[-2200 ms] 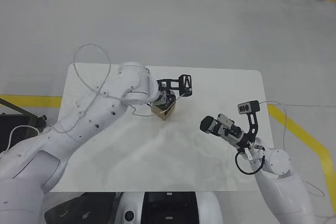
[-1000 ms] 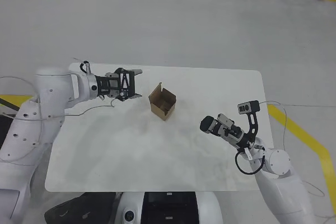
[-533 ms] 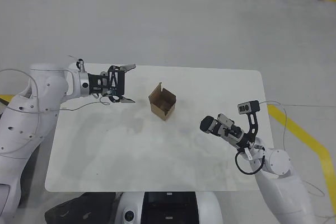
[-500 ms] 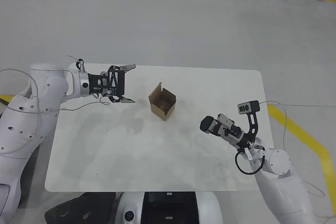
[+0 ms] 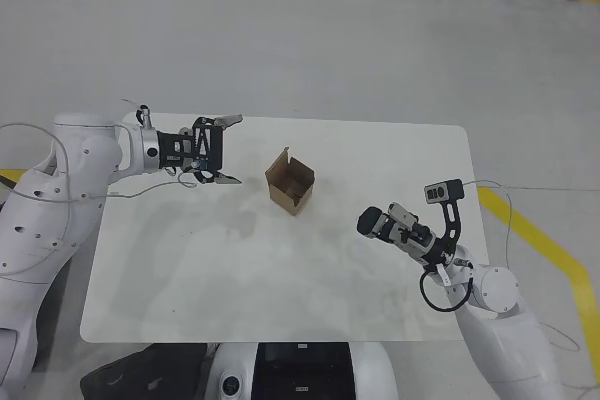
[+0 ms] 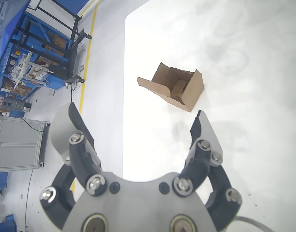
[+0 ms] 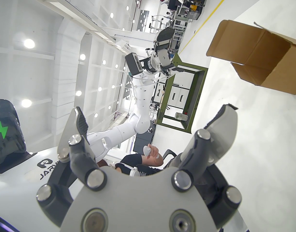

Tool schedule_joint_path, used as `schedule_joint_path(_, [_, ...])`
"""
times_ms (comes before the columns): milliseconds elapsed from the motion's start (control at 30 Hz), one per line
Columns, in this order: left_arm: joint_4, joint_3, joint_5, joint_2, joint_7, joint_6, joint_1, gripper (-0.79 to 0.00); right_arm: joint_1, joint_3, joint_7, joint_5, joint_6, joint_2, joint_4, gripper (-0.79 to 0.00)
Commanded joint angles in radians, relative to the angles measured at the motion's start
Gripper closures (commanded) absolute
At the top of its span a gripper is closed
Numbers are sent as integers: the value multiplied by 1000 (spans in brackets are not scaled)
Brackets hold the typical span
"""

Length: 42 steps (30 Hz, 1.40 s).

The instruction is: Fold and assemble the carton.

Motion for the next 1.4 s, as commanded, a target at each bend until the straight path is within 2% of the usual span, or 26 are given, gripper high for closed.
schedule_joint_path(0, [0,0,0,0,0,0,0,-785,20,-18,-2,-36,-10,-2,10,-785])
schedule_joint_path(233, [0,0,0,0,0,0,0,-785,153,-118,-12,-211,-106,-18,158,-785])
schedule_joint_path(433, [0,0,0,0,0,0,0,-785,254,-187,-137,-478,-276,-37,239,-785])
schedule_joint_path(533, [0,0,0,0,0,0,0,-785,307,-216,-215,-622,-321,-48,277,-785])
schedule_joint_path(867, [0,0,0,0,0,0,0,-785,470,-334,-521,-1188,-265,-91,378,-785])
schedule_joint_path(933, [0,0,0,0,0,0,0,-785,486,-356,-570,-1255,-256,-98,407,-785])
schedule_joint_path(1133, [0,0,0,0,0,0,0,-785,530,-407,-653,-1351,-236,-117,501,-785])
schedule_joint_path(1367, [0,0,0,0,0,0,0,-785,600,-476,-699,-1377,-180,-154,595,-785])
